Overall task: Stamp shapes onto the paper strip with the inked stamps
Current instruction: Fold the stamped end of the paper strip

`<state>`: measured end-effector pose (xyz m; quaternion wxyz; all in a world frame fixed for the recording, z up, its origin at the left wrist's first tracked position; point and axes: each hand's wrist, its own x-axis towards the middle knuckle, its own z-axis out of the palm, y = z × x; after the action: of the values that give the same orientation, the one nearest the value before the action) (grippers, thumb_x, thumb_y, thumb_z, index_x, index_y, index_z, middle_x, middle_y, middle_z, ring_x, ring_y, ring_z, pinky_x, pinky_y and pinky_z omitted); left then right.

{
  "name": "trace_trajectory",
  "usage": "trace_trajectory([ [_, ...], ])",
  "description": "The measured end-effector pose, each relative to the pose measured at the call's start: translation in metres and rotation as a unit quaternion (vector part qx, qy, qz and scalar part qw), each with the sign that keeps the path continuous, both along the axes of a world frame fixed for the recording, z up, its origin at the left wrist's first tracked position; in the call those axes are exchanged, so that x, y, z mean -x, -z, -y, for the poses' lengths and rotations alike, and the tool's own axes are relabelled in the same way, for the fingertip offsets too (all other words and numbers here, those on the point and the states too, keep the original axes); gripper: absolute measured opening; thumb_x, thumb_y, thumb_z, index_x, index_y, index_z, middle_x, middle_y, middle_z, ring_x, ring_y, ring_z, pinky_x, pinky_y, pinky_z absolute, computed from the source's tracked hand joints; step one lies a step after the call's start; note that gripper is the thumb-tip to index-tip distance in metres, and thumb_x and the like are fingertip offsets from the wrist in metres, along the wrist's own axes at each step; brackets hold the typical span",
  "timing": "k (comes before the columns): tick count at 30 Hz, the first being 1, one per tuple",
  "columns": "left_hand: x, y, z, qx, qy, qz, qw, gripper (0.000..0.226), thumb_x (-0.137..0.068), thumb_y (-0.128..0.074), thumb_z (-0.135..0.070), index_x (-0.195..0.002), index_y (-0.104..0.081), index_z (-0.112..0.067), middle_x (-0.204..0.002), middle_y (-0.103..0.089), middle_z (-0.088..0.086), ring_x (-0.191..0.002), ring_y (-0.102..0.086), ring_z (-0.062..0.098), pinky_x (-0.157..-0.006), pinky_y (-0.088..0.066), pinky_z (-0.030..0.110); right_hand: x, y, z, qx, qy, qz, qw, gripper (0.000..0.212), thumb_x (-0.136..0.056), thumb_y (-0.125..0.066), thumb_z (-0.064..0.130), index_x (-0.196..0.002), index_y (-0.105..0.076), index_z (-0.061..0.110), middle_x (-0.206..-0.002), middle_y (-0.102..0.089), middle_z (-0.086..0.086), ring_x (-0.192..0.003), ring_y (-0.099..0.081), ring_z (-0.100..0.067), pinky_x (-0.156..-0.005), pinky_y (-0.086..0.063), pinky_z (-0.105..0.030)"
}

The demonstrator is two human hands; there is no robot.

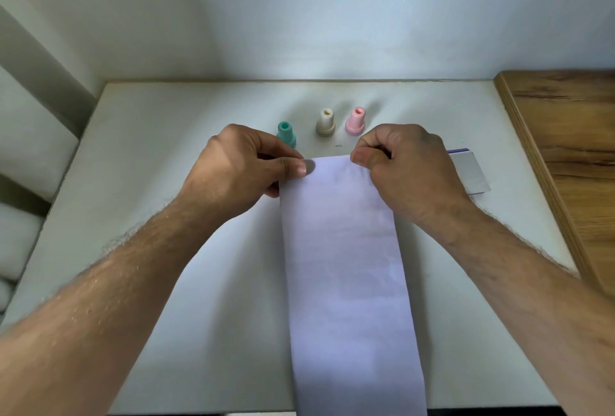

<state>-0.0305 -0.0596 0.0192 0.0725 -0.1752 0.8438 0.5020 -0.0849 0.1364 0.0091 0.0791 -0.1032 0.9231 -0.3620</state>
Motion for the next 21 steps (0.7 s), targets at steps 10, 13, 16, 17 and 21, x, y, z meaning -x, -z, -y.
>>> trace_trajectory([
  [10,-0.005,0.005,-0.016,0.283,0.082,-0.213,0.932,0.020,-0.084,-0.060,-0.019,-0.089,-0.073,-0.033,-0.094,-0.072,-0.013,-0.084,-0.068,0.015,-0.076,-0.056,0.032,-0.001,0.004,0.000,0.046,0.045,-0.005,0.998,0.016,-0.091,-0.062,0.012,-0.086,-0.074,0.022,-0.069,-0.062,0.020,-0.057,-0.053,0.016,-0.050,-0.036,0.001],
  [13,-0.012,0.006,-0.030,0.349,0.180,-0.237,0.889,0.024,-0.086,-0.054,-0.020,-0.095,-0.075,-0.026,-0.108,-0.072,-0.007,-0.095,-0.069,0.022,-0.077,-0.057,0.036,-0.001,0.007,0.002,0.029,0.047,-0.025,0.998,0.012,-0.091,-0.065,0.018,-0.088,-0.074,0.024,-0.066,-0.059,0.020,-0.059,-0.053,0.008,-0.053,-0.037,0.000],
  [16,-0.015,0.020,-0.033,0.384,0.238,-0.145,0.880,0.023,-0.091,-0.054,-0.027,-0.110,-0.067,-0.024,-0.120,-0.066,-0.005,-0.105,-0.064,0.023,-0.081,-0.054,0.037,-0.004,0.008,0.004,-0.004,0.012,-0.055,0.998,0.011,-0.091,-0.064,0.022,-0.091,-0.075,0.024,-0.064,-0.059,0.016,-0.059,-0.053,0.000,-0.054,-0.035,-0.003],
  [17,-0.016,0.023,-0.032,0.387,0.240,-0.123,0.882,0.025,-0.091,-0.055,-0.029,-0.113,-0.065,-0.024,-0.123,-0.064,-0.005,-0.107,-0.062,0.023,-0.082,-0.053,0.036,-0.006,0.009,0.004,-0.017,-0.003,-0.067,0.998,0.011,-0.092,-0.064,0.022,-0.093,-0.075,0.023,-0.068,-0.064,0.011,-0.060,-0.054,-0.003,-0.056,-0.035,-0.005],
  [21,-0.015,0.028,-0.030,0.400,0.251,-0.089,0.877,0.043,-0.095,-0.052,-0.034,-0.136,-0.053,-0.024,-0.145,-0.049,-0.003,-0.128,-0.048,0.021,-0.098,-0.045,0.034,-0.009,0.013,0.004,-0.041,-0.038,-0.109,0.992,0.017,-0.092,-0.063,0.019,-0.105,-0.074,0.020,-0.095,-0.075,-0.001,-0.085,-0.066,-0.017,-0.077,-0.045,-0.020],
])
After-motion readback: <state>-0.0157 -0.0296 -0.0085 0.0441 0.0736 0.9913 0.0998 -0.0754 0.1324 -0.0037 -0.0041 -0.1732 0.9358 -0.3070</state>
